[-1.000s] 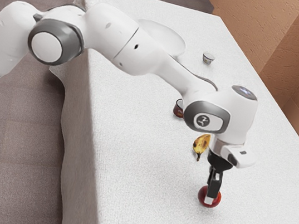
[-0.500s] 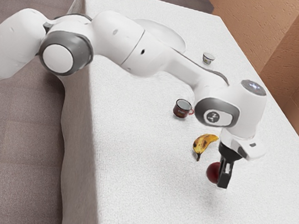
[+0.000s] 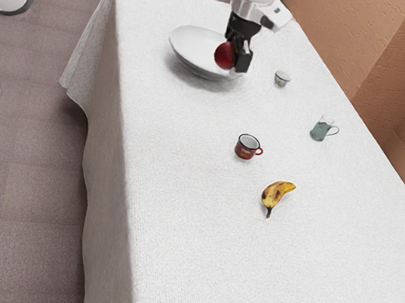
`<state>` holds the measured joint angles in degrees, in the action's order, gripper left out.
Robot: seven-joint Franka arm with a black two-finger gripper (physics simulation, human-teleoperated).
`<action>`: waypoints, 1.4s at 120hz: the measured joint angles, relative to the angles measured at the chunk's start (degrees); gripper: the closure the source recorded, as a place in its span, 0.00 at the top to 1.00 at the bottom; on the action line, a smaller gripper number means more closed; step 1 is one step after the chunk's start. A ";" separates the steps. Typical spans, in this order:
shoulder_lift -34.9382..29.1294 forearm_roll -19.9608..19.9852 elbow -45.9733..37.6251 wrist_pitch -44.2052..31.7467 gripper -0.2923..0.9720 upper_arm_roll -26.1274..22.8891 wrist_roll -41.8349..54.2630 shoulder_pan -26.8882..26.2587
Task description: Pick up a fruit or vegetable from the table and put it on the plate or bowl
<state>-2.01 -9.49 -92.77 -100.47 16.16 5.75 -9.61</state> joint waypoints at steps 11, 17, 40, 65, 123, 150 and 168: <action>-3.88 -2.55 -0.90 0.63 0.39 4.83 -0.54 -0.15; -5.88 -4.01 -0.97 0.98 0.39 9.22 -0.78 -2.31; -7.83 -5.61 2.54 4.51 0.39 20.88 -1.09 -8.87; -7.46 -4.62 2.84 7.66 0.40 33.29 -0.50 -9.02; -37.28 -23.01 3.22 -9.48 0.42 65.24 2.18 -53.37; -44.65 -35.16 3.30 -13.23 0.30 68.68 1.04 -57.76; -45.01 -37.89 3.04 -20.12 0.26 69.33 -0.25 -59.28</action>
<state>-47.03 -47.37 -89.74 -120.59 85.49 5.51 -68.89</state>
